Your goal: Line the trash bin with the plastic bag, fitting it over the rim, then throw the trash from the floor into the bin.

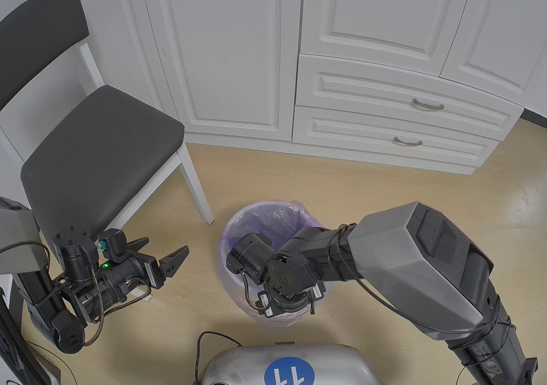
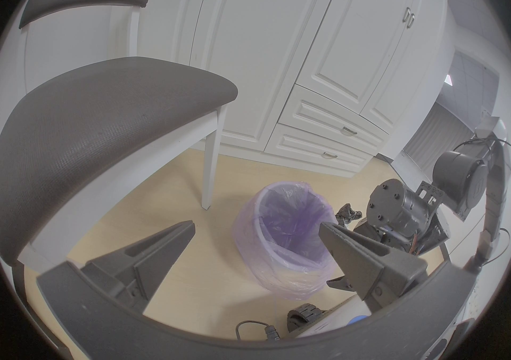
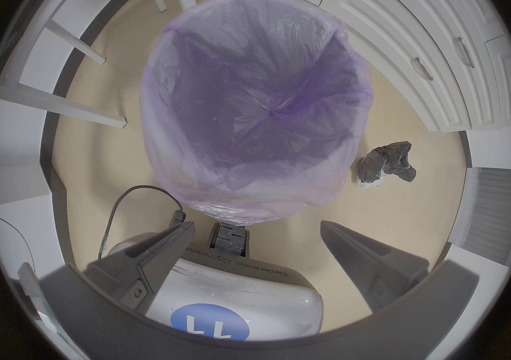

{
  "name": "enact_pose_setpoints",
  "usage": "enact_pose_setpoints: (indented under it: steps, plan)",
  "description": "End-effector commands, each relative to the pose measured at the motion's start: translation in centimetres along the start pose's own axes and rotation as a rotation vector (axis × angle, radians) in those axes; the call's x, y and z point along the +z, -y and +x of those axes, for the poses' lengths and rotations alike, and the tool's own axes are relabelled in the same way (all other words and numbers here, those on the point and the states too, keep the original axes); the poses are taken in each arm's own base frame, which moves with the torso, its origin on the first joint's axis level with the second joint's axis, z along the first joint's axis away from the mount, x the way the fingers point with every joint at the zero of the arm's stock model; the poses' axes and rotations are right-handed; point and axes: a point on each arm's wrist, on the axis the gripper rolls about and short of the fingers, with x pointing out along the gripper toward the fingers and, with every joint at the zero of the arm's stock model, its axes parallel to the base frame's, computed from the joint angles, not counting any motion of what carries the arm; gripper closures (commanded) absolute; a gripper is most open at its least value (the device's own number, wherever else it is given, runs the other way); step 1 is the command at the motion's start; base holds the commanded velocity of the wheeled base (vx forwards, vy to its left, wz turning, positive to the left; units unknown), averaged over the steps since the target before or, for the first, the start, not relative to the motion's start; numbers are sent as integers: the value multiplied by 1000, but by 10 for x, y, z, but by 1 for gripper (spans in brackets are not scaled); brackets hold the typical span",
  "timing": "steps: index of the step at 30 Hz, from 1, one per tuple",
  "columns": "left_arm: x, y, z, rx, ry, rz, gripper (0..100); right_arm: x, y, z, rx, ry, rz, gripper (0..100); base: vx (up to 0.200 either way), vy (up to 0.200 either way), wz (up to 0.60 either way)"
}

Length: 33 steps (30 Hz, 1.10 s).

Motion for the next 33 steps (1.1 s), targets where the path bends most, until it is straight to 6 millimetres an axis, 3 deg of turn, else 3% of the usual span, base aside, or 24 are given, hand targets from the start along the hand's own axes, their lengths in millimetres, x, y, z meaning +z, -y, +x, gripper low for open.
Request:
enact_pose_setpoints:
  steps: [1,6,10,16,20,23,33]
  plan:
    - [0,0,0,1,-1,-1,0,0,0,1,-3,2,1,0,0,0,0]
    - [0,-1,0,5,0,-2,0,22,12,-33,42,77,41,0,0,0,0]
    - [0,-1,1,3,1,-2,0,39,26,-46,50,122,54,0,0,0,0]
    - [0,-2,1,6,2,-3,0,45,35,-34,29,119,56,0,0,0,0]
    - [0,-2,1,5,0,-1,0,35,31,0,-11,56,29,0,0,0,0]
    - [1,-2,0,9,4,-2,0,30,30,10,-30,35,14,0,0,0,0]
    - [1,-3,0,10,7,-2,0,14,17,6,-41,12,-54,0,0,0,0]
